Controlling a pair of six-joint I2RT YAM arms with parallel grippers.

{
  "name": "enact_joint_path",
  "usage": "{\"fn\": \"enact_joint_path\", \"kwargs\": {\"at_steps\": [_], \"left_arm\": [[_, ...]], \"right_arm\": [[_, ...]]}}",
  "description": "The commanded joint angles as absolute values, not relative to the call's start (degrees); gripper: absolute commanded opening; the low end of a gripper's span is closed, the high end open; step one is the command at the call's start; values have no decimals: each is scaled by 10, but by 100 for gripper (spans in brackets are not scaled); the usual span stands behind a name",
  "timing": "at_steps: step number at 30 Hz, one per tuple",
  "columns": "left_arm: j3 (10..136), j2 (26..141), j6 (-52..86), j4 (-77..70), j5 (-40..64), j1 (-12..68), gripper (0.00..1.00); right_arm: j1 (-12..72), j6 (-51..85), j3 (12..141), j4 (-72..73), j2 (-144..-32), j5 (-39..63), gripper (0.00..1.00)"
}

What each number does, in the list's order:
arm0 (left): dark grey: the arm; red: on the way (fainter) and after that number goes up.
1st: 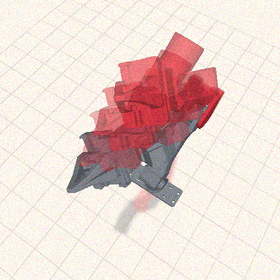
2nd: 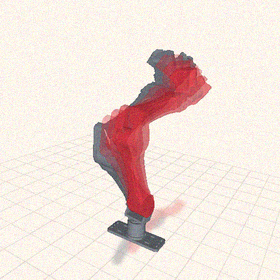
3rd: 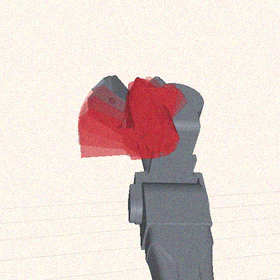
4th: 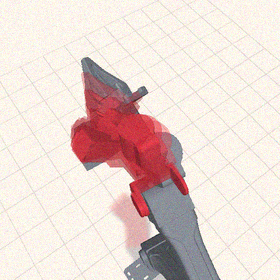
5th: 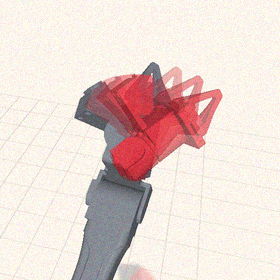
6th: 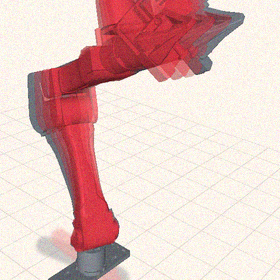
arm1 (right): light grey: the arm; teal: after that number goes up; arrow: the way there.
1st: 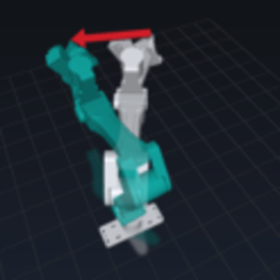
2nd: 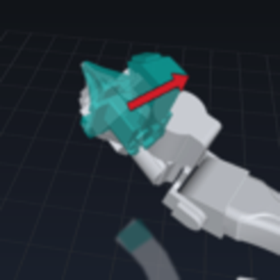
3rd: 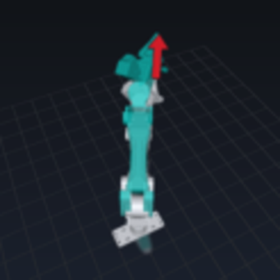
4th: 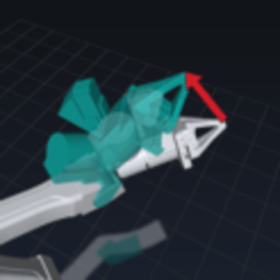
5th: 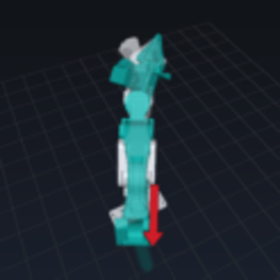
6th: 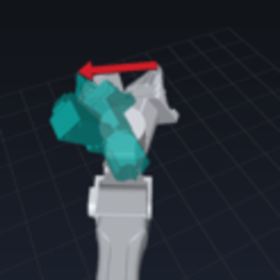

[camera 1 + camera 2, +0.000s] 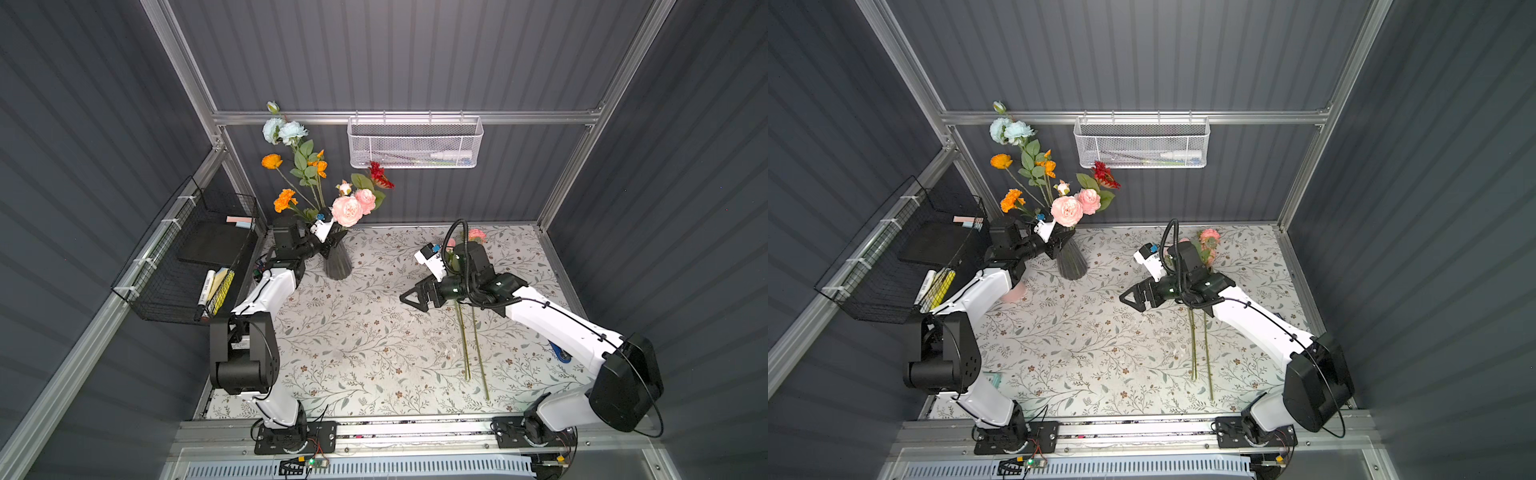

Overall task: Pick out pink flowers from the vase
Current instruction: Pick up the flower from the vase.

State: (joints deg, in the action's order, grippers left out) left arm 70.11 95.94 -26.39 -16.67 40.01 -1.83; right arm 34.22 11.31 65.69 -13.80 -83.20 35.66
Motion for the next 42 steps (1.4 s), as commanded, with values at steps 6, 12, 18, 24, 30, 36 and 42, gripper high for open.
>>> {"fn": "enact_joint_path", "kwargs": {"at_steps": [6,12,18,24,30,36,42], "left_arm": [[748,981,-249,-167,397,-21,32],[752,987,-248,-159,405,-21,26],[749,983,-251,-151,415,-21,14],[746,973,-256,-146,421,-21,12],[747,948,-258,-147,424,-21,7],[761,929,-262,-142,421,-21,6],[779,912,-261,-142,411,-21,5]], "right_arm": [[344,101,670,-147,-832,365,99],[344,97,673,-152,-831,365,99],[344,96,674,-154,-832,366,99],[344,96,675,-156,-832,368,99],[344,96,679,-156,-832,370,99],[344,99,679,-153,-834,373,99],[344,102,679,-151,-832,376,99]]}}
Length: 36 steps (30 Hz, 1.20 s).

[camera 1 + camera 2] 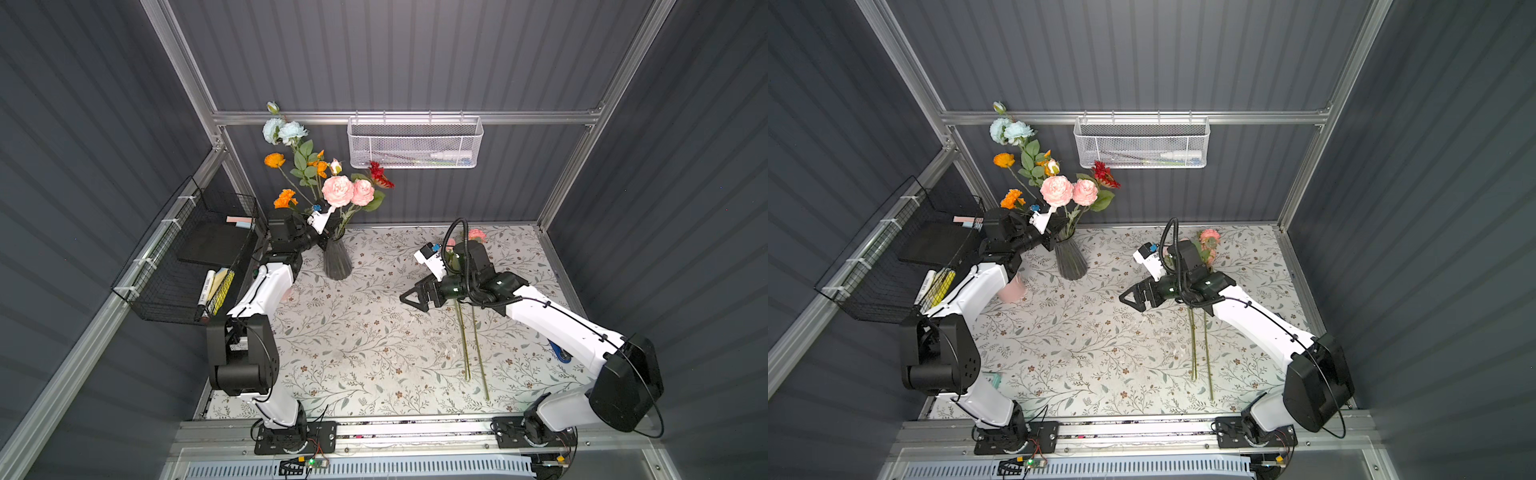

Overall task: Pick out pink flowers from the vase
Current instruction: Pick up the flower from the vase.

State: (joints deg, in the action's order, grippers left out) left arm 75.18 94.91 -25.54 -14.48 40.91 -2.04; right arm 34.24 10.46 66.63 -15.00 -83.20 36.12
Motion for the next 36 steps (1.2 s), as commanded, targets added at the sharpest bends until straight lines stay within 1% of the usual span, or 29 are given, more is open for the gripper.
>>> {"fn": "enact_joint_path", "kwargs": {"at_steps": [1,8,13,14,18,24,28,31,36], "left_arm": [[781,908,-257,-142,409,-21,5],[799,876,-217,-151,394,-21,3],[805,854,-164,-152,370,-21,3],[828,851,-157,-150,366,-21,3],[850,834,-114,-143,351,-21,1],[888,793,-73,-117,326,-21,1],[932,779,-44,-69,332,-21,1],[957,772,-10,-62,331,-21,1],[984,760,39,-8,365,-21,1]], "right_arm": [[345,102,678,-149,-832,376,99],[345,100,690,-149,-833,376,99],[345,96,707,-157,-836,377,99],[345,95,709,-159,-835,376,99],[345,85,716,-160,-830,373,99],[347,77,734,-167,-826,373,99],[350,70,750,-166,-818,371,99],[354,68,767,-158,-818,371,99],[367,66,817,-154,-832,370,99]]}}
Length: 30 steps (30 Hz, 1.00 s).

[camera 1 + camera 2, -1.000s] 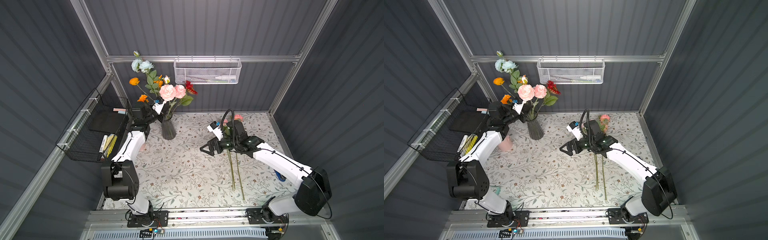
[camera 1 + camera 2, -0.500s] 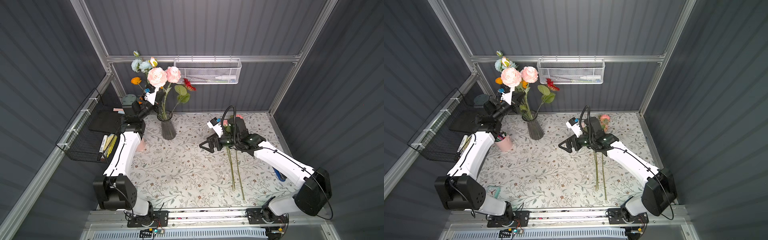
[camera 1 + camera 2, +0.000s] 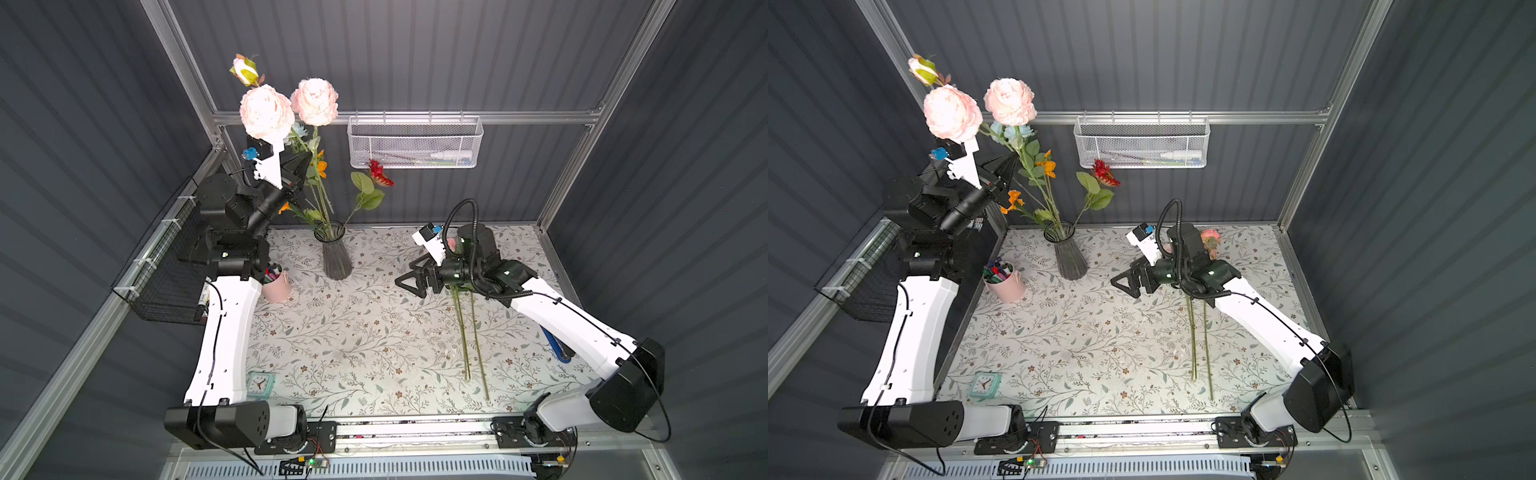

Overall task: Pick out pink flowers from the vase
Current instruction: Pick up the flower from the vase, then place the flower at the center of the board.

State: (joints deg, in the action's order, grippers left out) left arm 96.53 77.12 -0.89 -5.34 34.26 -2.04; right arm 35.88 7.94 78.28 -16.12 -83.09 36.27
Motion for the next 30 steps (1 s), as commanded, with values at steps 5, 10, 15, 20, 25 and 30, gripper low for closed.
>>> {"fn": "enact_joint_path", "kwargs": {"at_steps": [5,10,15,20,25,30], "left_arm": [[974,747,104,21,435,-21,2],[912,727,133,25,531,-10,3],[840,704,63,59,574,39,4],[785,688,35,52,559,89,4],[767,688,39,44,569,90,5],[756,687,37,41,573,91,6]], "right_arm": [[385,52,877,-157,-848,363,99],[396,48,903,-147,-858,356,98],[402,58,901,-130,-867,366,93],[407,70,902,-126,-877,380,84],[416,63,897,-118,-873,379,80],[418,59,901,-112,-880,377,69]]}}
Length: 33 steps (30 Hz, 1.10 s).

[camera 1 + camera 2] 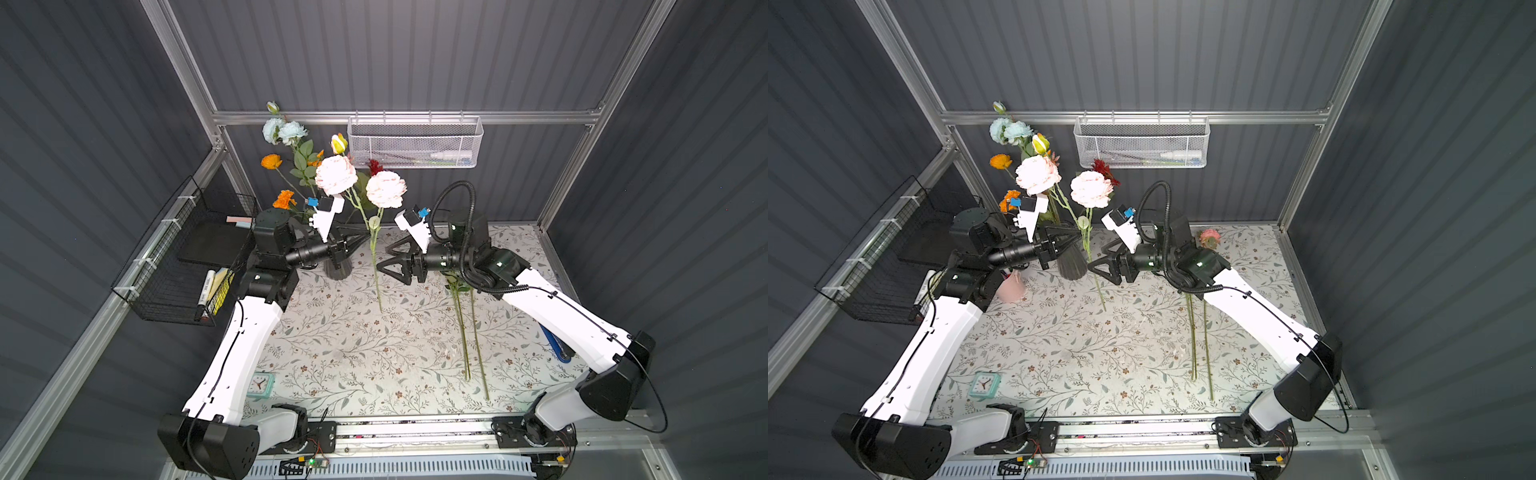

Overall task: Pick out pink flowers from the vase
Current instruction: Place the flower at the center of the board.

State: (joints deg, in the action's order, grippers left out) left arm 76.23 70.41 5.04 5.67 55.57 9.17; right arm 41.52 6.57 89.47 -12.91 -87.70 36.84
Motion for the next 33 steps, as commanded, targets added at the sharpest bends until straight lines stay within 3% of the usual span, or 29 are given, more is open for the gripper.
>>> {"fn": "enact_joint_path", "kwargs": {"at_steps": [1,4,13,19,27,30,33], "left_arm": [[755,688,39,40,574,91,6],[752,689,43,34,577,92,6],[748,690,54,20,583,94,7],[743,692,58,12,585,96,7],[735,691,60,4,581,98,8],[733,689,60,2,580,98,7],[732,689,60,-2,580,98,7]], "right_arm": [[418,58,902,-110,-883,375,68],[419,55,905,-106,-893,373,62],[420,53,911,-82,-923,366,63],[421,53,915,-64,-930,364,54],[422,60,908,-39,-930,371,34],[422,61,905,-31,-931,373,23],[423,58,905,-33,-932,372,5]]}}
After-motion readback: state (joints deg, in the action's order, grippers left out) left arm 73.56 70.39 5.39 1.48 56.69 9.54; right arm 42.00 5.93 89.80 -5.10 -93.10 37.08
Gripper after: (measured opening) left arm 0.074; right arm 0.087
